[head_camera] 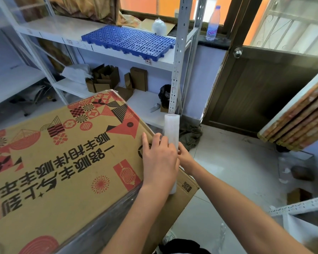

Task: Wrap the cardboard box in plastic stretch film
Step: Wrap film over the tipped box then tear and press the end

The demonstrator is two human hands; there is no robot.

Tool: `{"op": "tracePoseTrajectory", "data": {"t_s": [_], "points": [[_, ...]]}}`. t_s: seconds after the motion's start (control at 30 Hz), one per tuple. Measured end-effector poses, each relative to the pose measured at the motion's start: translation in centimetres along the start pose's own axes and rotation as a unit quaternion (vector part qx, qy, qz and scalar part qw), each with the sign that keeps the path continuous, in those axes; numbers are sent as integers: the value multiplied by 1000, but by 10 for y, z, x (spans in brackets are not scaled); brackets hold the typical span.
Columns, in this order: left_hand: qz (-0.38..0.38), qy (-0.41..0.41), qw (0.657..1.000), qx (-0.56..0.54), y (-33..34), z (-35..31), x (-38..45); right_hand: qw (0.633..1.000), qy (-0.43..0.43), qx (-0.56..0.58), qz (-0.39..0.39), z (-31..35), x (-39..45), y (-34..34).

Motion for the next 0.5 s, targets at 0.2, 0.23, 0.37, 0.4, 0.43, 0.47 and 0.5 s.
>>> {"op": "tracePoseTrajectory", "data": {"t_s": [0.2, 0.23, 0.37, 0.4, 0.43, 0.47, 0.5], "points": [[-3, -9, 1000, 22, -3, 11, -1, 995, 6, -20, -101, 0, 5, -21], [-1, -7, 1000, 22, -4, 11, -1, 992, 18, -26, -123, -2, 6, -30], [21, 17, 1000, 15, -1, -2, -6, 986, 48, -63, -147, -16, 11, -45], [25, 24, 999, 14, 0, -5, -7, 985, 54, -59, -152, -19, 12, -48], [26, 27, 999, 13, 1, -6, -8, 983, 62, -51, -163, -21, 12, -51], [25, 27, 999, 13, 0, -6, -9, 981, 73, -39, -178, -23, 13, -56], [20, 26, 999, 14, -1, -5, -11, 976, 84, -25, -198, -25, 13, -62]]}}
Point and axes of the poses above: each hand's wrist, its own x-axis towards the middle knuckle, its own y-axis out of the palm, z = x × y, the point moved 8 cm from there along x, towards the middle knuckle, and after that the axes turned 8 degrees about x, right-handed, at the moved point
